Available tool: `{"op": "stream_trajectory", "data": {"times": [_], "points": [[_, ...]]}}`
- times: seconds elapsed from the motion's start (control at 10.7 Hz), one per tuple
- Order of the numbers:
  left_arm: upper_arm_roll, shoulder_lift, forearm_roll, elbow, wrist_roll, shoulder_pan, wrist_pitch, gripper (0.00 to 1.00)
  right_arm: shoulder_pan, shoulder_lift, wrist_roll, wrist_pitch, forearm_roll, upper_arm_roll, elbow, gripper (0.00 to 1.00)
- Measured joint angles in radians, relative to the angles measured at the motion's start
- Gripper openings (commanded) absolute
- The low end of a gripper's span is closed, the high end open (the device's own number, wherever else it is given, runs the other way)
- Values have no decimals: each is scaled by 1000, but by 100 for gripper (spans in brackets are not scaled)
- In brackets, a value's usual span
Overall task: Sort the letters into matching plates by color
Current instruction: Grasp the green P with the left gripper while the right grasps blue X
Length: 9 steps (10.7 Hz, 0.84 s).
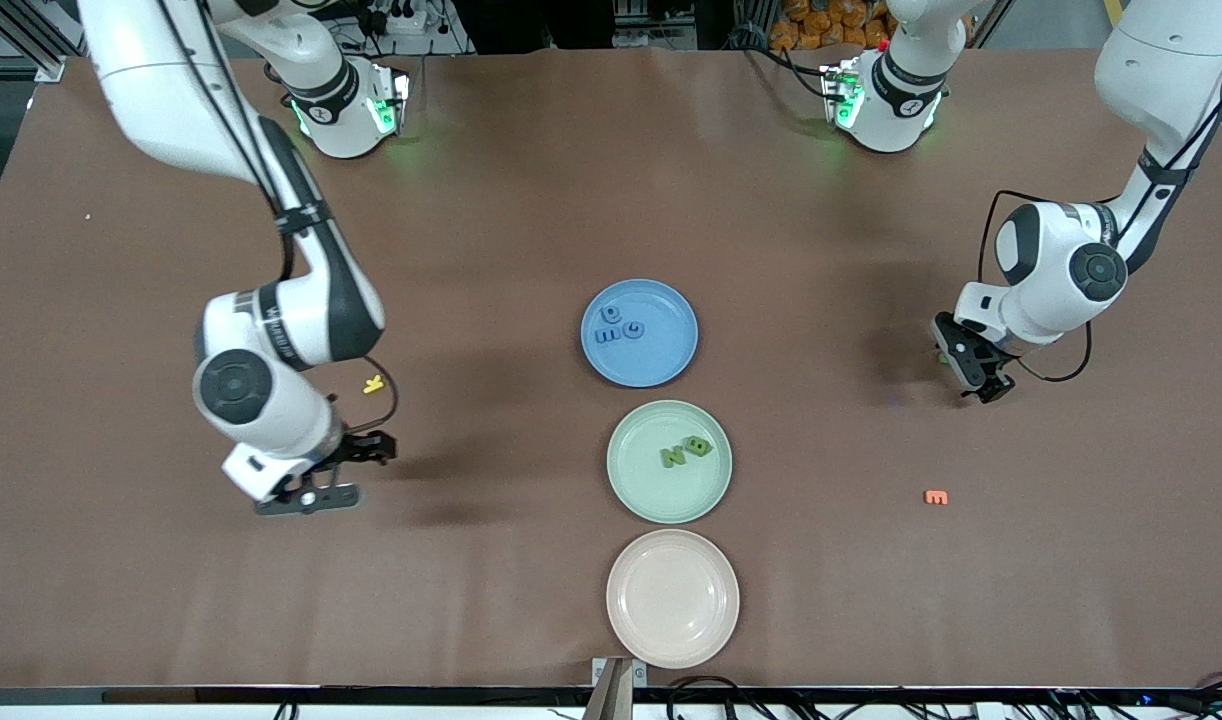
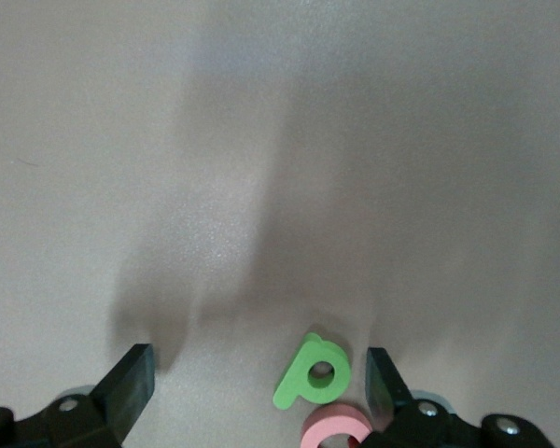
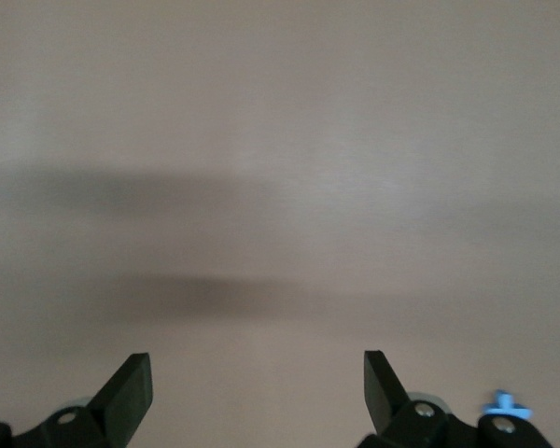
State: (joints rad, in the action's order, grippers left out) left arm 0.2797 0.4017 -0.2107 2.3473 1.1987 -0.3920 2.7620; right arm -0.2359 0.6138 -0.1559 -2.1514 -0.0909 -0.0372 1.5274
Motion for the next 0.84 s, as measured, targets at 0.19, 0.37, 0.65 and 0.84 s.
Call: {"op": "stream_trajectory", "data": {"times": [0.19, 0.37, 0.65, 0.84], "points": [[0, 0, 0, 0, 6, 0, 1, 100, 75, -6, 12, 0, -2, 0, 0, 100], [0, 0, 0, 0, 18, 0, 3, 100, 137, -11, 13, 4, -2, 0, 1, 100], [0, 5, 0, 0, 36, 0, 9, 100, 195, -15, 0, 10, -1, -9, 9, 100], [1, 8, 0, 1, 36, 0, 10, 100, 217, -39, -76, 17, 5, -28, 36, 100]]}}
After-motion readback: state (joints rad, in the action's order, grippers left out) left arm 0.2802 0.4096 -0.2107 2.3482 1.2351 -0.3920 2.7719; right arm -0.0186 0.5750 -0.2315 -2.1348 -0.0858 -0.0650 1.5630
